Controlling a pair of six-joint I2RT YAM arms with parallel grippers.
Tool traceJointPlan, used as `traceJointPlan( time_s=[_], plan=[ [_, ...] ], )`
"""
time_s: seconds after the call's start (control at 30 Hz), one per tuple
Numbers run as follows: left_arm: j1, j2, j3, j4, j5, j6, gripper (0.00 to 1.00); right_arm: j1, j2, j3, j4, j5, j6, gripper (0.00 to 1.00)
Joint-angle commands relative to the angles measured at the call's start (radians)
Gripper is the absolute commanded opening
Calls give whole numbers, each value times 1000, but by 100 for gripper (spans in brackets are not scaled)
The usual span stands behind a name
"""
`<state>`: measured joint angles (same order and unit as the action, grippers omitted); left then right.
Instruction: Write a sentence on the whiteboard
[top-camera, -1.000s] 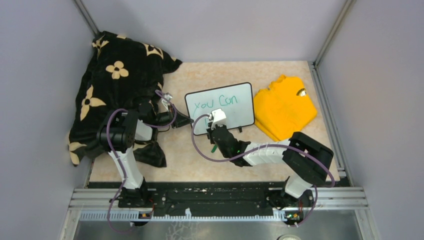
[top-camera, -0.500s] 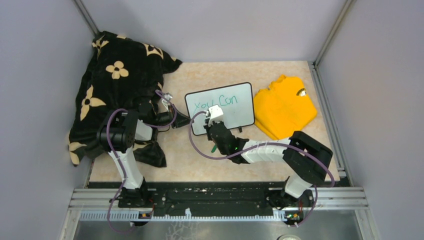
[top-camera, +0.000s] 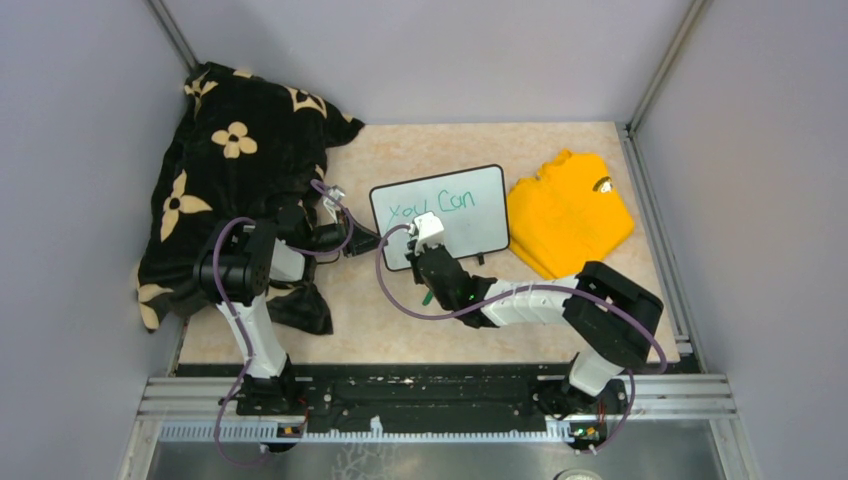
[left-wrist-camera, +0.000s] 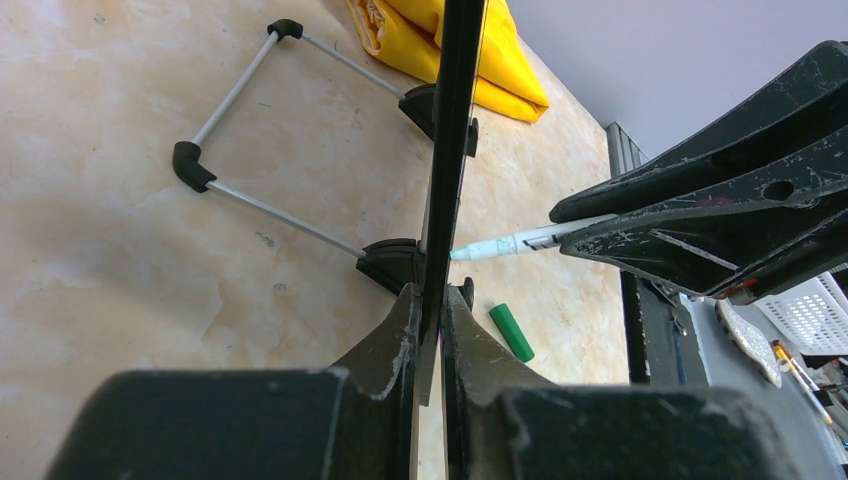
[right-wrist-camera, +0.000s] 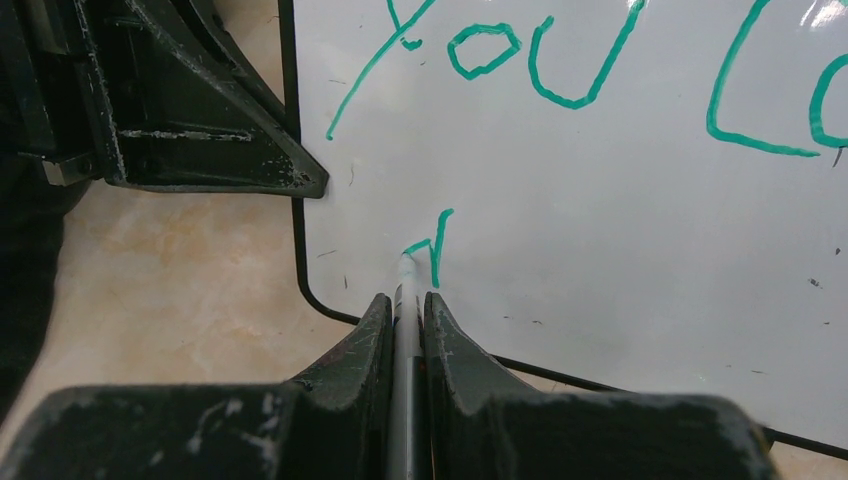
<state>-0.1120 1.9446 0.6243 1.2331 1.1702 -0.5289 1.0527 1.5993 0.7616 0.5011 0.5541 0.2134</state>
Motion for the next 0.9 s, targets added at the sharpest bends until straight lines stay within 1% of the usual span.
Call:
traceJointPlan(
  time_s=[0.0, 0.27, 0.87],
  plan=[
    [-18, 5, 0, -78, -9, 21, 0, 0, 9, 4, -6, -1, 19, 0],
    [-18, 5, 0, -78, -7, 23, 0, -3, -14, -34, -19, 14, 20, 0],
    [-23, 4, 1, -96, -10, 35, 0, -35, -58, -25, -39, 54, -6, 0]
  ],
)
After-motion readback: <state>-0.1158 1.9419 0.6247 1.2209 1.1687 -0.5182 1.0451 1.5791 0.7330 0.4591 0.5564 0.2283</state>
